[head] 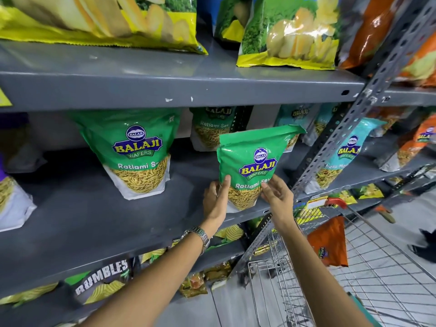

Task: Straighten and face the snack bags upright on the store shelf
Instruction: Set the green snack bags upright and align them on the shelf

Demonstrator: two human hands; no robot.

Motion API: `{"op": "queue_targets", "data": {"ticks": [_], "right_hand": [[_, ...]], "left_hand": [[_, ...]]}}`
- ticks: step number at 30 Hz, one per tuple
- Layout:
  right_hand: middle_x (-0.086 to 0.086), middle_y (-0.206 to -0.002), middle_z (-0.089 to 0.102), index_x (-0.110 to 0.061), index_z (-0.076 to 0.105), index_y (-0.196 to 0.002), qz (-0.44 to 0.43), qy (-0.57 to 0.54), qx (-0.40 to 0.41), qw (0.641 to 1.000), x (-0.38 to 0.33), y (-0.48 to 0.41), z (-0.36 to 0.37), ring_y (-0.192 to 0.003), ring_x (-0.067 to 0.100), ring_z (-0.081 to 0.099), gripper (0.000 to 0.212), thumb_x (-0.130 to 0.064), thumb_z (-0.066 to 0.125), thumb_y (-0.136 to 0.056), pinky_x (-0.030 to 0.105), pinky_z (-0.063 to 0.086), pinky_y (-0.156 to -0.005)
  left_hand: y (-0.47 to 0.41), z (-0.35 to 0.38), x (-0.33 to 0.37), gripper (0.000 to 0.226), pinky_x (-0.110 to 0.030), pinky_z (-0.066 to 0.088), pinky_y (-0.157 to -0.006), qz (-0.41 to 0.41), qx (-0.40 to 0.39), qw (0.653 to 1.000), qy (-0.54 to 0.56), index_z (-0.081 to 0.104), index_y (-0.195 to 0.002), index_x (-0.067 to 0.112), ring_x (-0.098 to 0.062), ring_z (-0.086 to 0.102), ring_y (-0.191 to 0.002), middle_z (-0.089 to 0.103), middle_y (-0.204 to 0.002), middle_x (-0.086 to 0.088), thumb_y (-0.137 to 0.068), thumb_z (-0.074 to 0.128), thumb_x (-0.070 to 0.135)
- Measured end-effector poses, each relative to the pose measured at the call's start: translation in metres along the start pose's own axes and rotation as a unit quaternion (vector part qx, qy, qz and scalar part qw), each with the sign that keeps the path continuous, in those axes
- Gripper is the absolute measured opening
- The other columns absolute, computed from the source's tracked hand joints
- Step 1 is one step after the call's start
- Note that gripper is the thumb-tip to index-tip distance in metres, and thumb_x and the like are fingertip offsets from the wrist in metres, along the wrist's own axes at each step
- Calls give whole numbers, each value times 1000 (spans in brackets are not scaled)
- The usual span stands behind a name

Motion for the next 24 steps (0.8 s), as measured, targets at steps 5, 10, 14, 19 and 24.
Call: {"op": "queue_targets", "data": {"ticks": [5,10,14,19,24], "right_hand": [[-5,-106,68,-25,60,-113,1,-26,13,1000,1,8,0,-102,15,63,28,-13,60,-88,25,54,-82],[4,-121,63,-14,55,-126,20,-6,49,999,-5,10,3,-110,16,60,38,-15,61,-88,33,50,-89],[4,-112,60,-18,55,-113,-50,65,212,974,-7,44,23,-97,15,57,26,-15,59,-87,33,48,-81],[1,-94,65,-18,59,-98,-67,86,14,994,0,93,104,-79,8,60,15,-14,55,-84,16,45,-65],[4,-105,54,-12,48,-119,51,-10,-121,991,-11,54,183,-81,-3,57,38,-6,62,-84,7,46,-70]], "left_hand": [[3,4,0,69,-40,38,-100,4,5,1000,5,54,-113,17,-29,48,-119,52,-128,-12,-74,36,70],[0,6,-4,58,-43,36,-104,-8,5,1000,17,50,-124,18,-30,43,-126,45,-137,-11,-88,38,62],[6,-12,-11,46,-38,39,-106,26,62,990,124,46,-128,17,-22,46,-127,46,-138,-7,-91,48,46],[9,-93,-27,35,-11,47,-78,158,267,937,162,50,-113,11,-22,58,-106,58,-116,-18,-86,62,32],[-20,-195,-27,64,-40,45,-89,202,374,905,24,45,-123,5,-22,48,-104,44,-115,-11,-81,58,51]]}}
Point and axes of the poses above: each hand's wrist, its own y-axis away from the middle knuckle, its own z-axis out of the palm, x = y × z, the point moved 2 cm from there along -y, towards the middle knuckle
